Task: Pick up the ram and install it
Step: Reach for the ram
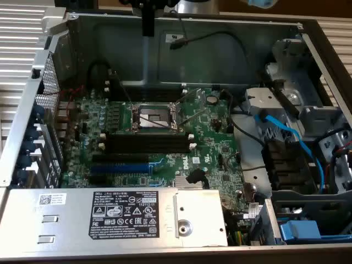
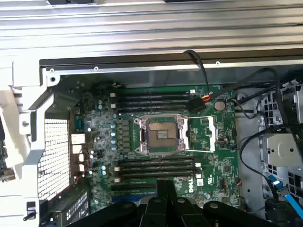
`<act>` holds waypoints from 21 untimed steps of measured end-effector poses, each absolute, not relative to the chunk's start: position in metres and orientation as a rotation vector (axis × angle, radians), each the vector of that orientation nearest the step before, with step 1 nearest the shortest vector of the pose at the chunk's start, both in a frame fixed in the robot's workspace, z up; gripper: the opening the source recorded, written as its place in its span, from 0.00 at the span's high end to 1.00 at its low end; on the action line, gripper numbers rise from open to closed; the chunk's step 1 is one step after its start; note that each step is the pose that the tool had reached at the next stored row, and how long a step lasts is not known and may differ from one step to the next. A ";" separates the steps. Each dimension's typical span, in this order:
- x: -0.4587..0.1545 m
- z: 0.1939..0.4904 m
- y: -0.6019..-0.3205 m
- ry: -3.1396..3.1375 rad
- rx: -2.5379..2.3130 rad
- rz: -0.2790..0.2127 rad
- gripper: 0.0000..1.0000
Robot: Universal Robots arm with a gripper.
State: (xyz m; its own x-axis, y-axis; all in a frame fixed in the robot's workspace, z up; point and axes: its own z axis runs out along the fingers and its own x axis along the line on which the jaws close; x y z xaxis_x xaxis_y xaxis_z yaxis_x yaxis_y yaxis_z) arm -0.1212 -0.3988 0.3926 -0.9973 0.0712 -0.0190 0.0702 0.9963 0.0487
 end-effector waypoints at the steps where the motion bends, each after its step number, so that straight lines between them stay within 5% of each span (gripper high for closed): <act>1: -0.121 0.393 -0.399 3.118 0.110 0.075 0.90; 14: -0.121 0.394 -0.399 3.118 0.110 0.075 0.90; 21: -0.125 0.418 -0.399 3.118 0.110 0.075 0.90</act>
